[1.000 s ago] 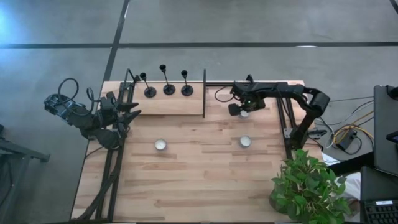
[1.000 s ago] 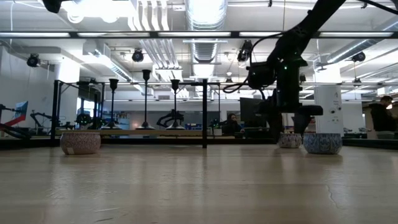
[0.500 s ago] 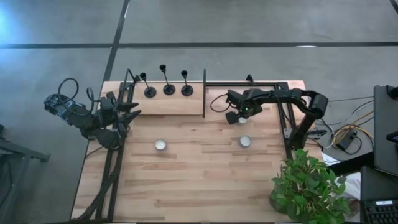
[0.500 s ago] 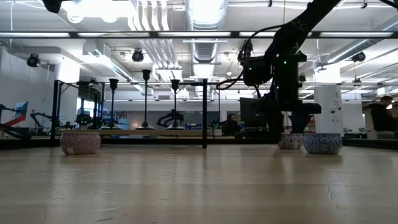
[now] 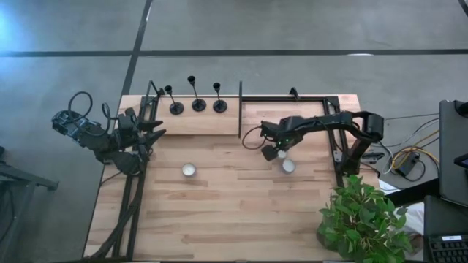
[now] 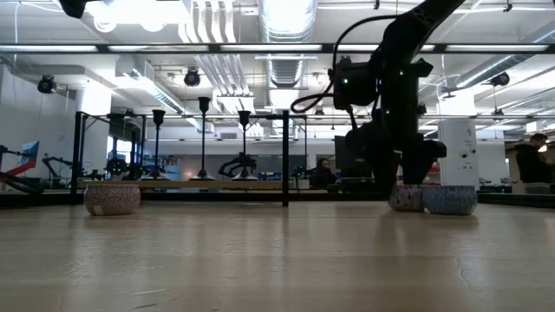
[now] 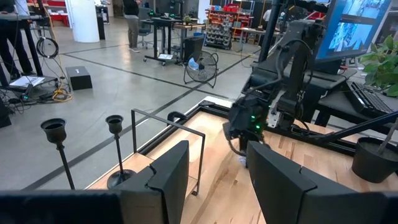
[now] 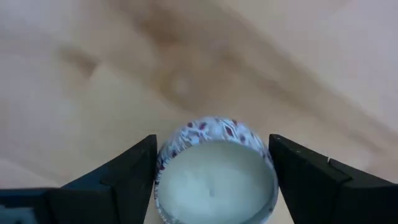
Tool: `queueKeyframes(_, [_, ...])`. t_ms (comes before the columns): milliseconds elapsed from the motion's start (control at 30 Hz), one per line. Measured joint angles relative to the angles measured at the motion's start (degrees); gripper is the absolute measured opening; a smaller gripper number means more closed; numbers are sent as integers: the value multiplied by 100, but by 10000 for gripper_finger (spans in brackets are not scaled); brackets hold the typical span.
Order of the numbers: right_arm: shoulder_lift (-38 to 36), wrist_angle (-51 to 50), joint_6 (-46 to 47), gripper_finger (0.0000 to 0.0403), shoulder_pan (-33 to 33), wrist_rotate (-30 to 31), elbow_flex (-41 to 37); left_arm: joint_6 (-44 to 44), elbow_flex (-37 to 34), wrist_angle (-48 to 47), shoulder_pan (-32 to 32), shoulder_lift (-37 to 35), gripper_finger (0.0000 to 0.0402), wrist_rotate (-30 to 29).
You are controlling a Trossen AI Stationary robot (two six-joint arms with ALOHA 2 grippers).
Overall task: Pick & Place candle stick holders
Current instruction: Move the white scented candle to the center of the table
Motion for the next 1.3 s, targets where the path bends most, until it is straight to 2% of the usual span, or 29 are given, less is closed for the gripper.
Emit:
queueKeyframes(200, [39, 344, 206, 261, 549, -382, -23, 0, 2, 0, 1, 0, 168, 0])
queueKeyframes(433, [57, 873, 527, 206, 1027, -480, -18, 0, 0, 2, -1, 0, 168, 0])
queueKeyframes(567, [57, 1203, 518, 184, 1174, -811, 18, 0, 2, 2, 1, 0, 168, 0])
queueKeyframes(667, [57, 1469, 176, 176, 1236, -757, 158, 0, 1, 2, 1, 0, 168, 0])
queueKeyframes(767, [57, 1503, -637, 170, 1229, -523, 432, 0, 2, 2, 1, 0, 168, 0])
queueKeyframes(867, [52, 1124, -1494, 168, 1211, -396, 840, 0, 1, 2, -1, 0, 168, 0])
queueKeyframes(1067, [43, -657, -2686, 169, 1322, -400, 1484, 0, 2, 4, -1, 2, 168, 35])
queueKeyframes(1167, [32, -1174, -2883, 179, 1425, -467, 1545, 0, 2, 2, 1, 2, 168, 33])
queueKeyframes(1300, [28, -1398, -2647, 223, 1446, -544, 1486, 19, 2, 2, 1, 0, 168, 31])
